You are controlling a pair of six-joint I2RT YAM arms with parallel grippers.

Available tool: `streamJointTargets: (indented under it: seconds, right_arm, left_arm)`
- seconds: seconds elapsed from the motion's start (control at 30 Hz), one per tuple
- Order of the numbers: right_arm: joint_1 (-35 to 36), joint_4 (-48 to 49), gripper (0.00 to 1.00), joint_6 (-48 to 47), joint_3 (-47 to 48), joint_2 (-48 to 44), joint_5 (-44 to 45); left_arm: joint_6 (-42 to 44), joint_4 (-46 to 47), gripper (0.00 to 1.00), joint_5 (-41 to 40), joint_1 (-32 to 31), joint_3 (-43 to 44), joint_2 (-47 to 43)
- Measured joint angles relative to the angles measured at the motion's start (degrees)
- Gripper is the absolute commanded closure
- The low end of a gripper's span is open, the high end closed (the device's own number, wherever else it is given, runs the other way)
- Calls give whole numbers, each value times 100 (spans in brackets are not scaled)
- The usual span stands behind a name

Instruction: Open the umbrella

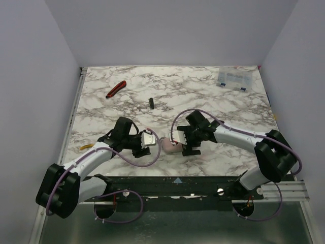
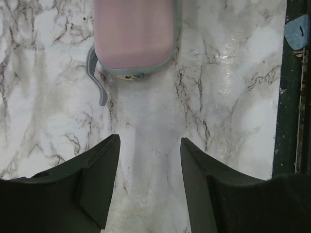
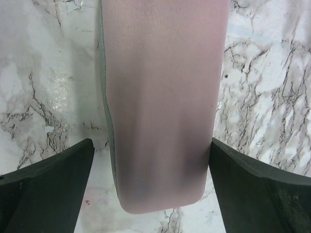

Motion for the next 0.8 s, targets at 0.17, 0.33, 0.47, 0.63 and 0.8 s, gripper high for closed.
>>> streamJointTargets:
  seconds: [0.17, 0.33, 0.47, 0.63, 0.8]
  right_arm:
    - [-48, 271, 36, 155, -153, 96, -153]
    - [-439, 420, 49, 101, -334, -7, -520]
    - [-1093, 376, 52, -175, -487, -164, -702]
    - [-1781, 203, 52, -649, -634, -328, -901]
    - [-1961, 140, 52, -1141, -791, -470, -1012]
  left_arm:
    - [-529, 146, 48, -308, -105, 199, -52]
    - [-1064, 146, 50, -299, -243, 560, -297]
    - [-1738, 476, 53, -179, -376, 769, -264]
    - [-2428, 1342, 55, -197, -898, 767, 205]
    - [-2588, 2326, 57, -363, -1539, 660, 918]
